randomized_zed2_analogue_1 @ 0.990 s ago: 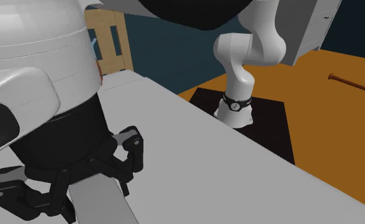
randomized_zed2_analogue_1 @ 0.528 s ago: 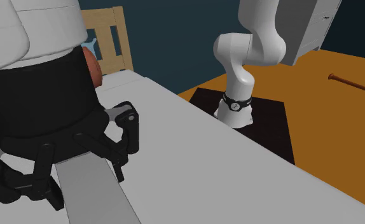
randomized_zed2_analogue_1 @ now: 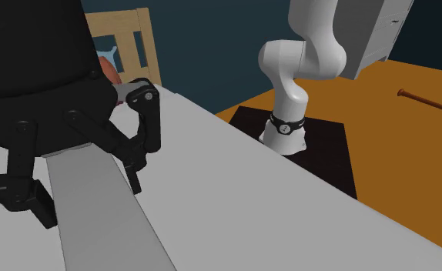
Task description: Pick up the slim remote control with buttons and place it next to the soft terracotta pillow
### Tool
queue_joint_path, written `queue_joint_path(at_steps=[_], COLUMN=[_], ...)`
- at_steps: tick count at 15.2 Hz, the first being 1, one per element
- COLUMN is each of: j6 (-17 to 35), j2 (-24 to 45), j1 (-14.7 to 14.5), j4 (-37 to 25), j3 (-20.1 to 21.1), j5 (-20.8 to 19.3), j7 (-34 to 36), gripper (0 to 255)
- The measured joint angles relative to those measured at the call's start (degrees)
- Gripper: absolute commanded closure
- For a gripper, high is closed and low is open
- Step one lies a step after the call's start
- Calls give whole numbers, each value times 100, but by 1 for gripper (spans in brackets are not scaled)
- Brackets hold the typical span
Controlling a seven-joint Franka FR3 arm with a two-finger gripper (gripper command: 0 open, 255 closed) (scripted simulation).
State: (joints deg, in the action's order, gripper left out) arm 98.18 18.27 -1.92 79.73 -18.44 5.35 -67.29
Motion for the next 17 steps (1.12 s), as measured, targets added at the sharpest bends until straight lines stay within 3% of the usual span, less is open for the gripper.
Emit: queue_joint_path(at_steps=[10,17], j6=[-867,-742], j2=[213,-215], j1=[104,504], j4=[-1074,-518], j3=[-10,-254], j5=[64,10], j7=[-10,-695], gripper=[255,255])
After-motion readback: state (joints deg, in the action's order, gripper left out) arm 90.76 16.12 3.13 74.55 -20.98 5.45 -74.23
